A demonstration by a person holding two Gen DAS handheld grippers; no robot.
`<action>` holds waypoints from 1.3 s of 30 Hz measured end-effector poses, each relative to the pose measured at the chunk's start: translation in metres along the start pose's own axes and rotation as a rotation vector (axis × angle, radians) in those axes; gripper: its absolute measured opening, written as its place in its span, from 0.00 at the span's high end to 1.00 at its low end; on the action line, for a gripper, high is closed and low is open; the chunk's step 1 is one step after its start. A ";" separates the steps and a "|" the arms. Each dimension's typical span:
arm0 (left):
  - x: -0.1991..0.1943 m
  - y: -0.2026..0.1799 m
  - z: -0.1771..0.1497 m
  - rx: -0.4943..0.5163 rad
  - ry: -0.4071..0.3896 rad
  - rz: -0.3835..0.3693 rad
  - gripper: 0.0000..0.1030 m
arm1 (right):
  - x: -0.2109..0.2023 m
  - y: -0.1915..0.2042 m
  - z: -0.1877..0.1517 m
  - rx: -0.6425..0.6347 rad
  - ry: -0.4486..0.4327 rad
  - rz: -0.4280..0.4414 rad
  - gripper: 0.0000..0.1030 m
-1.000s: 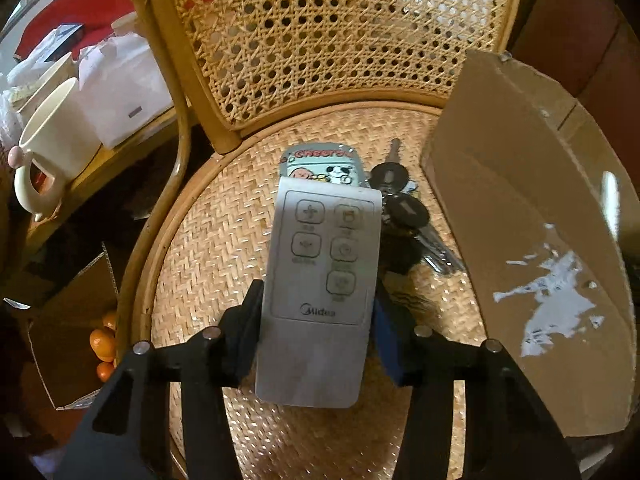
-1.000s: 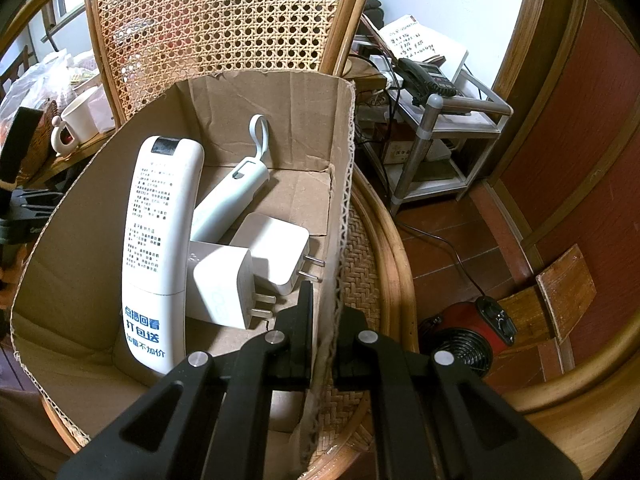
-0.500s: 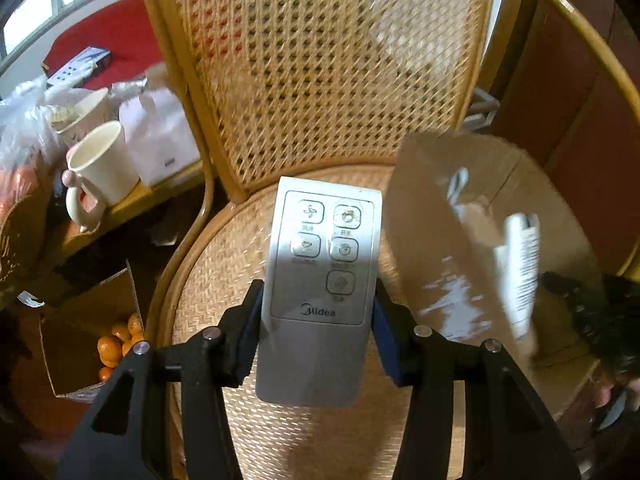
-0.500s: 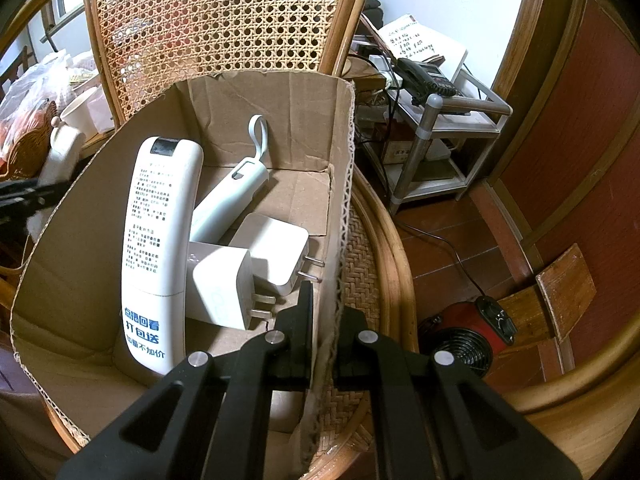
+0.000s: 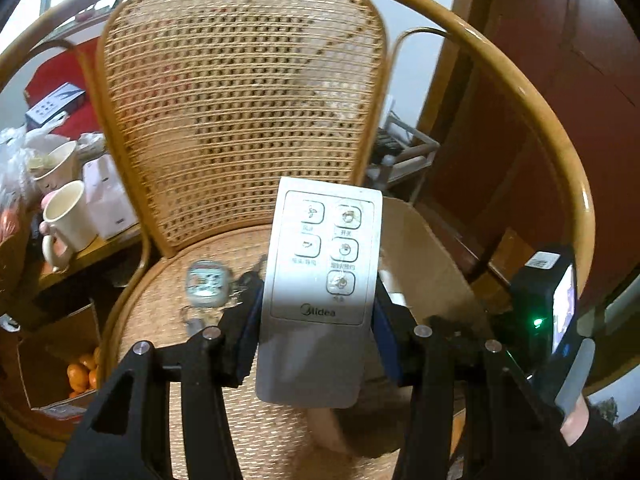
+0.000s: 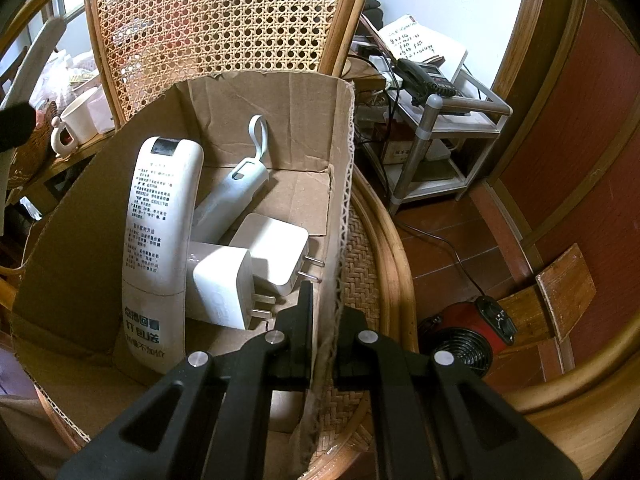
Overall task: Organize rigid objects
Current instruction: 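Carry the AC remote into the cardboard box and open the left gripper, then move the left gripper back over the keys and Cheers case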
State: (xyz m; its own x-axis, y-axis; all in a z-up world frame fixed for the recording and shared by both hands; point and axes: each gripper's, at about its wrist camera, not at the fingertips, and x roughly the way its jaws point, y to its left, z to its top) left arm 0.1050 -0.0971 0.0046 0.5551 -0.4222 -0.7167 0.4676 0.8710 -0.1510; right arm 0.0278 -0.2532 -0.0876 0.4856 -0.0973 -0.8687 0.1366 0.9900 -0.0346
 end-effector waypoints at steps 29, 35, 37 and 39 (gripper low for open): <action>0.032 -0.023 -0.002 0.009 0.071 0.027 0.18 | 0.002 0.001 0.004 0.005 -0.005 0.001 0.92; 0.036 -0.005 -0.001 0.003 0.072 0.115 0.09 | 0.003 0.001 0.004 0.005 -0.005 0.001 0.92; 0.035 0.004 -0.001 -0.003 0.064 0.135 0.07 | 0.003 0.001 0.004 0.005 -0.005 0.001 0.92; 0.036 0.014 0.001 -0.016 0.062 0.153 0.07 | 0.002 0.001 0.003 0.005 -0.005 0.001 0.92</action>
State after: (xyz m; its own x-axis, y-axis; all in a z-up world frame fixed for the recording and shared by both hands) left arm 0.1315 -0.1004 -0.0226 0.5748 -0.2687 -0.7729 0.3698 0.9279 -0.0476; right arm 0.0318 -0.2530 -0.0878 0.4900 -0.0967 -0.8663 0.1406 0.9896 -0.0309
